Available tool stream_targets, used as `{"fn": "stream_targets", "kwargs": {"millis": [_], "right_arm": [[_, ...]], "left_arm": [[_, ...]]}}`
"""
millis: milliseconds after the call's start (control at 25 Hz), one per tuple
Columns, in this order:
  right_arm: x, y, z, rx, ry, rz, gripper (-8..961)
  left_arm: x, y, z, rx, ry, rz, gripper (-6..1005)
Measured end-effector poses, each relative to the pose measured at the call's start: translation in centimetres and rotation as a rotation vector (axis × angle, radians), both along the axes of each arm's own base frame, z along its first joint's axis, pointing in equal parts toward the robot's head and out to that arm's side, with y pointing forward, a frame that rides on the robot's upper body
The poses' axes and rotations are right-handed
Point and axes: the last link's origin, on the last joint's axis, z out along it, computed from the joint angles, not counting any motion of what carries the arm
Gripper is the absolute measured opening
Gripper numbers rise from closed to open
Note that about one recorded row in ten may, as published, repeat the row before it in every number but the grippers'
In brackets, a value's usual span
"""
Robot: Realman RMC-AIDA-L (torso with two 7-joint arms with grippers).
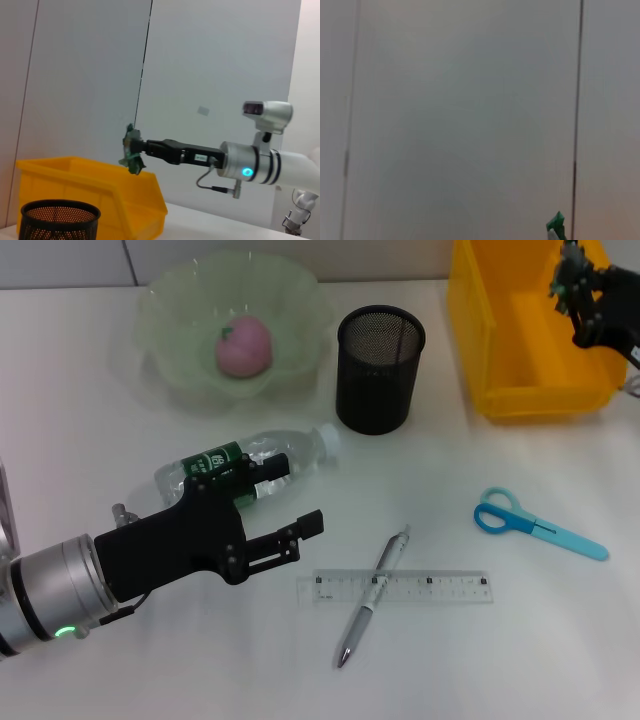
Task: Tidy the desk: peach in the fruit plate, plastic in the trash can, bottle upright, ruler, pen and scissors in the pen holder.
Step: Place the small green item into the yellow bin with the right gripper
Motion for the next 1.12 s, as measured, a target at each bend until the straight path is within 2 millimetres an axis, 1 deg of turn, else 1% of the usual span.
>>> {"fn": "stream_targets", "kwargs": {"millis": [40, 200, 280, 640, 840, 1120], "right_arm": [[0.0, 0.0, 0.0, 0.000, 0.000, 0.000, 71], [-0.4, 1.4, -0.1, 0.008, -0.006, -0.043, 81], [-0.5, 1.7, -0.3, 0.005, -0.008, -0.052, 85], [-0.4, 2.1, -0.3, 0.007, -0.012, -0.075, 106], [-0.3, 2.6, 0.2, 0.039, 0.014, -0.109, 118], [-0.2, 2.5, 0.0, 0.036, 0.019, -0.115, 354]], "left_arm": [[0.0, 0.0, 0.0, 0.001, 0.000, 0.000, 769], [0.0, 0.0, 0.0, 0.002, -0.002, 0.001, 769], [0.0, 0.0, 0.0, 0.003, -0.002, 0.000, 769], [0.1, 0.1, 0.1, 0.007, -0.003, -0.001, 769], [0.1, 0.1, 0.1, 0.007, -0.001, -0.003, 769], [0.1, 0.1, 0.0, 0.005, 0.001, -0.006, 769]]}}
